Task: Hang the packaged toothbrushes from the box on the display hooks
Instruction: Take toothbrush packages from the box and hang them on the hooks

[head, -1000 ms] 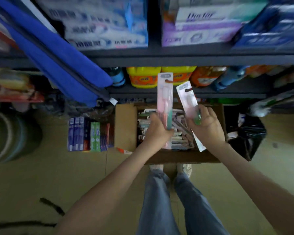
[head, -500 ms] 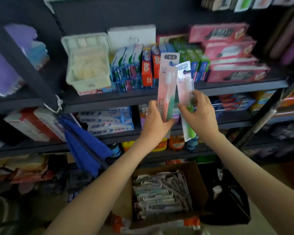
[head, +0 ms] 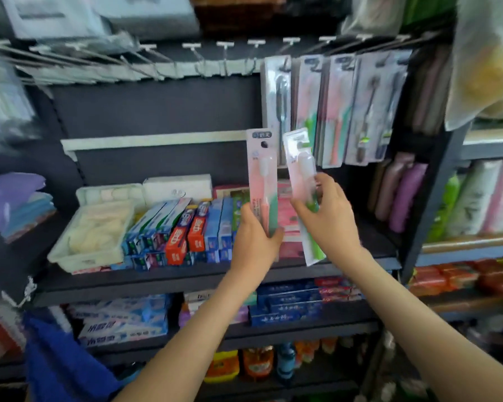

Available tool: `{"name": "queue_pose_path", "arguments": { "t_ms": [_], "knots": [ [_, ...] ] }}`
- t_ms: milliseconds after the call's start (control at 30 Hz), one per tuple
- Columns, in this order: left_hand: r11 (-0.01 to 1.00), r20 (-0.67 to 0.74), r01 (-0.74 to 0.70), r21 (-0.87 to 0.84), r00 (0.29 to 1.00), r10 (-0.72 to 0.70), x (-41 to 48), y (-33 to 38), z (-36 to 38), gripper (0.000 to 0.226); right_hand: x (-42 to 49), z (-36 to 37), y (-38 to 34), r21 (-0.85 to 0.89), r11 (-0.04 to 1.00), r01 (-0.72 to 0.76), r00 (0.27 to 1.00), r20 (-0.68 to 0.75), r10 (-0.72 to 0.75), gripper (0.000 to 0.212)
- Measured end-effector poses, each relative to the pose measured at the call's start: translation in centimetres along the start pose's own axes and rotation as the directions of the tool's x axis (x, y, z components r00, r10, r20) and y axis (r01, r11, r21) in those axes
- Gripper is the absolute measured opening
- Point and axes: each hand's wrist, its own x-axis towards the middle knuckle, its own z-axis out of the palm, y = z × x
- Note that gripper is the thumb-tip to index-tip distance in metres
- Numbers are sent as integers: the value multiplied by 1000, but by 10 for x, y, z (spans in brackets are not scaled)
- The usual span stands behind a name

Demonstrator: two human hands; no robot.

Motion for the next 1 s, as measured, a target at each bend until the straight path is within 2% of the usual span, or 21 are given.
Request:
{"name": "queue_pose_path", "arguments": {
  "t_ms": [100, 267, 333, 467, 800, 1000],
  "knots": [
    [998, -56, -29, 61, 998, 33, 27, 28, 25, 54, 42, -33, 20, -65, 997, 43, 999, -22, -45, 54],
    [994, -79, -59, 95, 995, 66, 65, 54, 48, 49, 103, -65, 47, -147, 989, 14, 1000, -10, -16, 58],
    [992, -82, -67, 105, 994, 76, 80, 62, 50, 51, 124, -67, 55, -176, 984, -5, 1000, 11, 7, 59],
    [981, -111, -78, 179, 989, 99, 109, 74, 50, 53, 162, -61, 63, -218, 975, 33, 999, 20, -29, 48],
    [974, -165, -96, 206, 978, 132, 135, 72, 46, 50, 202, -42, 65, -321, 947, 29, 998, -36, -42, 53],
    [976, -181, -87, 199, 976, 124, 134, 69, 44, 51, 207, -38, 62, -319, 948, 12, 999, -45, -27, 54]
  ]
}}
